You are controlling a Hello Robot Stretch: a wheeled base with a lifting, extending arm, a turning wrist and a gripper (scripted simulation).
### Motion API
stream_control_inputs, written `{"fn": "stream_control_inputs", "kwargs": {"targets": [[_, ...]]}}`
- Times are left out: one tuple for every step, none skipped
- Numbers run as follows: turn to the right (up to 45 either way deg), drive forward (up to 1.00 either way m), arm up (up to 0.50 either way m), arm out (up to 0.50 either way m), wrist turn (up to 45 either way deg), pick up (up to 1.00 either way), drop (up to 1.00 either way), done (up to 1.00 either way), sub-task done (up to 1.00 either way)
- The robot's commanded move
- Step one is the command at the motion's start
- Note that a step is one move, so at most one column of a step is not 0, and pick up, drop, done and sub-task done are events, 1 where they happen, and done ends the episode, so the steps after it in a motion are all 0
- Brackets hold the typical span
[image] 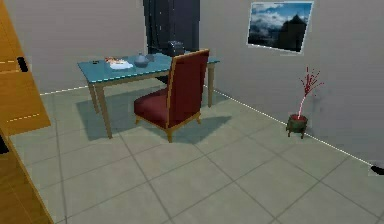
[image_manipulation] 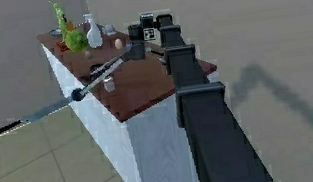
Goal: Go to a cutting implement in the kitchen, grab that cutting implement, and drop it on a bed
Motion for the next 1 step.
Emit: {"fn": "stream_control_inputs", "kwargs": {"targets": [[0.0, 0.00, 0.00, 0.00, -42.0, 0.00, 0.00, 0.00, 0.00]]}}
